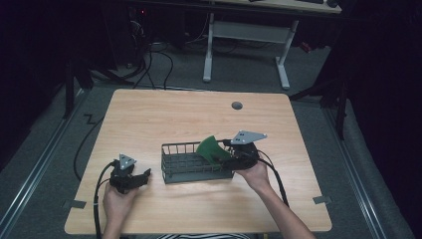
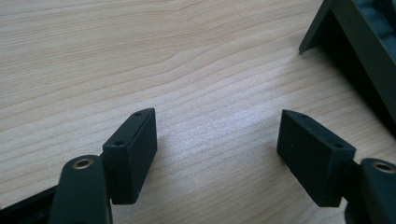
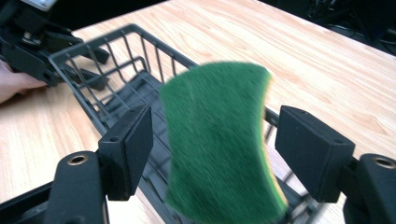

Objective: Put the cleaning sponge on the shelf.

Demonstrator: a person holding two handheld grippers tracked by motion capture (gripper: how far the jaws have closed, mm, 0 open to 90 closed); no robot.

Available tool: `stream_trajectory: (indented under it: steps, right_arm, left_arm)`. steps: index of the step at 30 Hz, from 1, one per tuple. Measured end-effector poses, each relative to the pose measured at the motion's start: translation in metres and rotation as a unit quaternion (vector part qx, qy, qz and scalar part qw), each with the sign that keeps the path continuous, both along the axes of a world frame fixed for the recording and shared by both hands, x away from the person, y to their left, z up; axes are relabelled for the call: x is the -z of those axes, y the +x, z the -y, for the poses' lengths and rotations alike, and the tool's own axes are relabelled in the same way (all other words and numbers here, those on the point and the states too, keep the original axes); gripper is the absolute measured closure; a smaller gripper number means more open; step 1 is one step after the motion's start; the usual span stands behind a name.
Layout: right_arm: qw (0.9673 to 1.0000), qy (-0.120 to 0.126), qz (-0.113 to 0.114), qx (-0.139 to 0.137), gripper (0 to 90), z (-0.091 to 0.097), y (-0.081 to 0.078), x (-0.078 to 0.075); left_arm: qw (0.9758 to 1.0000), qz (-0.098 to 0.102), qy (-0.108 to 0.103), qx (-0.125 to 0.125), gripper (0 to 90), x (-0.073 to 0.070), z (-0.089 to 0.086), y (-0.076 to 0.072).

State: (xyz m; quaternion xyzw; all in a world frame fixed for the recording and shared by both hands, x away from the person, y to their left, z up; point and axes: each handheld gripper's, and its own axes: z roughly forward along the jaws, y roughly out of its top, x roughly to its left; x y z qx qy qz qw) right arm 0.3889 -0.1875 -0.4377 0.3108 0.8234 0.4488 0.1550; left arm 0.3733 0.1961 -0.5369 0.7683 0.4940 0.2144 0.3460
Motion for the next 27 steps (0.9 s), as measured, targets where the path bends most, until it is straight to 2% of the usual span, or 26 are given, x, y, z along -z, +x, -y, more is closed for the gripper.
stream_trajectory:
  steps: [10, 18, 27]
  right_arm:
    - [0.9991, 0.018, 0.012, 0.035, 32.2, 0.028, -0.005, -0.011]
    - [0.9971, 0.031, 0.031, 0.062, 34.0, 0.054, -0.015, -0.023]
    - [0.9947, 0.043, 0.038, 0.085, 34.6, 0.078, -0.023, -0.031]
  left_arm:
    - [1.0000, 0.000, -0.002, 0.000, 29.9, 0.000, 0.000, 0.000]
    - [1.0000, 0.000, -0.002, 0.000, 29.9, 0.000, 0.000, 0.000]
    - [1.0000, 0.000, -0.002, 0.000, 30.0, 0.000, 0.000, 0.000]
